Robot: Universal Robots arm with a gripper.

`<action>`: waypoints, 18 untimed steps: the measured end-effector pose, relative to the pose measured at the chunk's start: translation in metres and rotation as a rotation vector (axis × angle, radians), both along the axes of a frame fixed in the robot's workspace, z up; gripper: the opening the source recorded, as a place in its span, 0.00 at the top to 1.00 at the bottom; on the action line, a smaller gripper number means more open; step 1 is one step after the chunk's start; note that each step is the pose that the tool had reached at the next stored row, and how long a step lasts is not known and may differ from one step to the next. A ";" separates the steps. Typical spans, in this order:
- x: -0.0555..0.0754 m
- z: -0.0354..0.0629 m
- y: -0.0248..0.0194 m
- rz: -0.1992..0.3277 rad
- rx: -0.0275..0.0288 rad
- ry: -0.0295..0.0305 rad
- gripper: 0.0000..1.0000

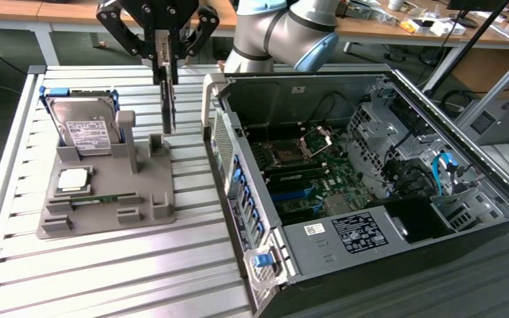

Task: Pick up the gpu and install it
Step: 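Pick up the gpu and move the gpu toward the slot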

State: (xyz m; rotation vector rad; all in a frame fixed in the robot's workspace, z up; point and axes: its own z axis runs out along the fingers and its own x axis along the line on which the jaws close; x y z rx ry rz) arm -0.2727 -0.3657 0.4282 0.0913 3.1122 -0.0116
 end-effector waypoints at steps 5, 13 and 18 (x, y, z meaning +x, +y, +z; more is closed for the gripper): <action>0.001 0.0001 0.0000 0.000 -0.0012 0.0002 0.73; 0.001 0.0012 -0.0007 0.000 -0.0012 0.0001 0.73; 0.007 0.0013 -0.0016 0.000 -0.0013 0.0001 0.73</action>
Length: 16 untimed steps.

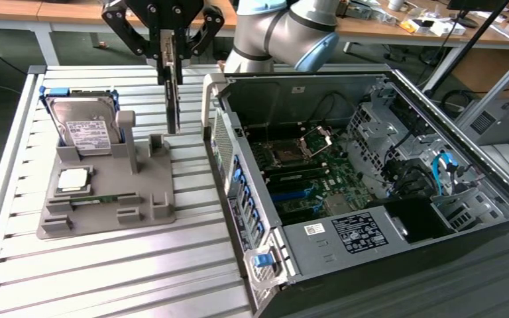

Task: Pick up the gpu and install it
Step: 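Pick up the gpu and move the gpu toward the slot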

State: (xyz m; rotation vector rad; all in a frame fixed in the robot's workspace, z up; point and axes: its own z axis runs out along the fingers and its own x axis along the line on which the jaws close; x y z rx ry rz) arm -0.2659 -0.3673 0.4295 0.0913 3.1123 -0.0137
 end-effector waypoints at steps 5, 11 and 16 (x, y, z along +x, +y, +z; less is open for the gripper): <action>0.006 -0.0001 -0.0004 0.000 0.0001 -0.0001 0.73; 0.010 0.0000 -0.0005 0.000 0.0000 0.0000 0.73; 0.013 0.0000 -0.0006 0.000 0.0001 -0.0001 0.73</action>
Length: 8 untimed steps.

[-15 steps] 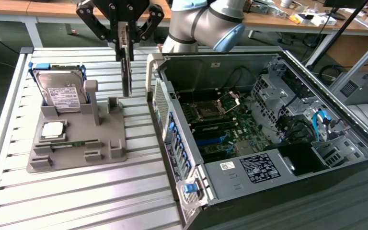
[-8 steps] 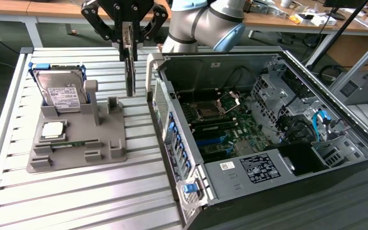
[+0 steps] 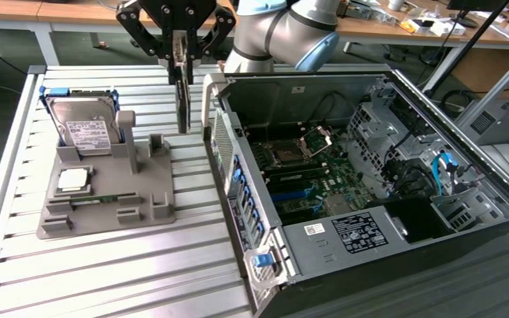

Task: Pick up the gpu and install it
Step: 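Pick up the gpu and move the gpu toward the slot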

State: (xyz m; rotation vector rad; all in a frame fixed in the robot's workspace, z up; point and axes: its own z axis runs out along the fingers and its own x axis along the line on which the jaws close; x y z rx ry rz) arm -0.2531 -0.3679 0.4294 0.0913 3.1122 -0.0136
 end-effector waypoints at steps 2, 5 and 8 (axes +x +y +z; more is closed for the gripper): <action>0.001 0.0000 0.0000 0.000 0.0000 0.0001 0.73; 0.003 0.0000 -0.0001 0.000 0.0000 0.0001 0.73; 0.005 0.0000 -0.0001 0.000 -0.0001 0.0001 0.73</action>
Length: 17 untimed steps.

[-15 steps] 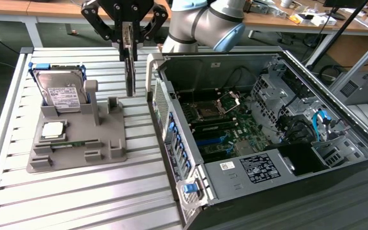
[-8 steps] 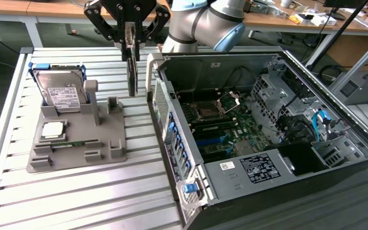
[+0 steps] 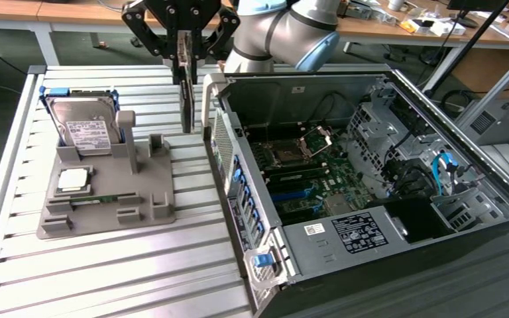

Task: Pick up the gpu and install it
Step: 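Pick up the gpu and move the gpu toward the slot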

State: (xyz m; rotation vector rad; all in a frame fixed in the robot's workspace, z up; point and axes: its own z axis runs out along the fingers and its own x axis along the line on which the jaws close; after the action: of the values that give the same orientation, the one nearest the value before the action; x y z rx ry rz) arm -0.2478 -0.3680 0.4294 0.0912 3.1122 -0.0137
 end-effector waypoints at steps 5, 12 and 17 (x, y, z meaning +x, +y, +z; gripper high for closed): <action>0.004 0.0000 0.0000 0.000 0.0001 0.0000 0.73; 0.009 0.0000 0.0000 0.000 0.0000 0.0000 0.73; 0.012 0.0000 -0.0001 0.000 0.0000 0.0000 0.73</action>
State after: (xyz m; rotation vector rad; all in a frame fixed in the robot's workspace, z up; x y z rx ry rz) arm -0.2363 -0.3680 0.4294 0.0913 3.1122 -0.0136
